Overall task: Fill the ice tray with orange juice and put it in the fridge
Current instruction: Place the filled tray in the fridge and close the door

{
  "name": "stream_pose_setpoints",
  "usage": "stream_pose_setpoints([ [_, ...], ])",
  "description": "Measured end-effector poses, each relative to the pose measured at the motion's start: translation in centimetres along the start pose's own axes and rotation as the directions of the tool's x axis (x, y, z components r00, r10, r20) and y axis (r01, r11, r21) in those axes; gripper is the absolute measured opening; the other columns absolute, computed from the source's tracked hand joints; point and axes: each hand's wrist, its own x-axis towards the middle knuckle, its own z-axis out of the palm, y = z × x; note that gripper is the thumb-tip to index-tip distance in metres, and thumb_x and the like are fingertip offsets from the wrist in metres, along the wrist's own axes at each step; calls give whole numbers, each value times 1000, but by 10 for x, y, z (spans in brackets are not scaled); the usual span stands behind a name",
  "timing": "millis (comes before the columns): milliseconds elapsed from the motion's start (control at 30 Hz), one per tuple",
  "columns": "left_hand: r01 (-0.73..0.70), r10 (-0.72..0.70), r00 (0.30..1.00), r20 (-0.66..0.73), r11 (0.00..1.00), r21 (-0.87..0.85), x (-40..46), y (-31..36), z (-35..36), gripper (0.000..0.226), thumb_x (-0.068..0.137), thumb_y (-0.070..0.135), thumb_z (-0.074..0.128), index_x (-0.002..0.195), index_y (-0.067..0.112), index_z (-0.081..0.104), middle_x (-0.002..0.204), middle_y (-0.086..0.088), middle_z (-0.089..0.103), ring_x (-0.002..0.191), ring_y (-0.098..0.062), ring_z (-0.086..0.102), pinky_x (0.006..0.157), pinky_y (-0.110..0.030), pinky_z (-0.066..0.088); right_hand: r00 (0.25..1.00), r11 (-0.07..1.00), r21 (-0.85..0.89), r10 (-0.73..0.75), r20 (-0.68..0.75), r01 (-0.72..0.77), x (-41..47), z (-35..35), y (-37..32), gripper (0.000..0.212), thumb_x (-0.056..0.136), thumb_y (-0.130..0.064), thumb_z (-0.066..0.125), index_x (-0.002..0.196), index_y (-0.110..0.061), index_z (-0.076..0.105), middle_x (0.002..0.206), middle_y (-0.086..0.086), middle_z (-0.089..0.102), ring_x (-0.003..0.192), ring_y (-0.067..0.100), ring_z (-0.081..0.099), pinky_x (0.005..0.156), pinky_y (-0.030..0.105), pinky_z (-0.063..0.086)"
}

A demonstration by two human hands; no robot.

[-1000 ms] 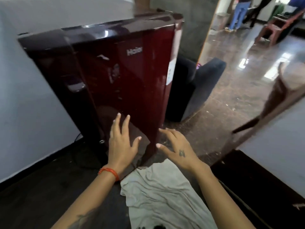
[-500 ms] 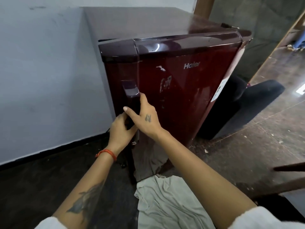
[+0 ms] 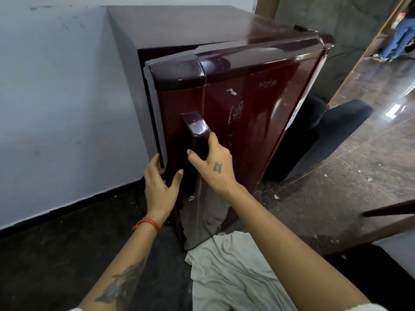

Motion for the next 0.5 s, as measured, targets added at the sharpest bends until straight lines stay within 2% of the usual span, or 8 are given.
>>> stream_pose_setpoints([
  [100, -27, 26, 989, 143, 1000, 3, -5, -2, -2, 87, 77, 54, 66, 147, 27, 23, 150, -1, 34, 132, -18, 42, 104, -42, 43, 1000, 999, 42, 9, -23, -8, -31, -23, 10, 24, 84, -29, 65, 100, -19, 51, 78, -10, 64, 68, 3, 61, 60, 16, 47],
  [200, -79, 88, 967, 238, 996, -46, -25, 1, 0, 79, 73, 54, 70, 139, 33, 31, 140, 7, 46, 125, -13, 49, 101, -41, 46, 997, 997, 74, 16, -75, -10, -62, -48, 19, 20, 85, -26, 66, 96, -26, 49, 75, -17, 60, 68, -5, 59, 60, 8, 41],
  [267, -104, 118, 963, 244, 992, -69, -46, 5, 4, 83, 70, 54, 73, 139, 32, 32, 131, 13, 46, 117, -6, 50, 98, -35, 46, 991, 997, 63, 44, -127, -37, -84, -65, 27, 24, 85, -31, 66, 104, -29, 51, 85, -16, 64, 77, -4, 62, 67, 15, 49],
  [333, -122, 142, 954, 264, 988, -93, -65, 12, 11, 88, 66, 62, 72, 139, 28, 35, 125, 15, 46, 111, 0, 49, 96, -27, 43, 973, 997, 24, 83, -216, -80, -107, -80, 36, 38, 85, -36, 65, 119, -29, 49, 103, -17, 64, 93, -1, 63, 80, 24, 53],
  [367, -149, 171, 944, 283, 984, -99, -74, 16, 16, 83, 64, 64, 69, 135, 32, 39, 122, 13, 47, 108, 3, 49, 95, -22, 42, 954, 996, -7, 83, -288, -89, -120, -87, 39, 45, 85, -35, 66, 124, -28, 47, 112, -15, 61, 102, 1, 61, 86, 25, 52],
  [433, -212, 229, 918, 324, 973, -86, -91, 24, 28, 67, 63, 66, 65, 122, 44, 42, 114, 9, 47, 105, 7, 48, 91, -9, 39, 894, 995, -87, 4, -449, -48, -147, -100, 44, 51, 85, -25, 68, 130, -19, 45, 124, -6, 55, 115, 8, 55, 96, 25, 47],
  [500, -240, 248, 906, 344, 969, -67, -108, 34, 42, 64, 62, 68, 65, 117, 41, 46, 111, 7, 47, 102, 9, 48, 83, -2, 38, 833, 976, -216, -144, -534, 31, -174, -113, 48, 52, 83, -16, 67, 130, -14, 45, 130, 5, 51, 121, 15, 48, 103, 23, 40],
])
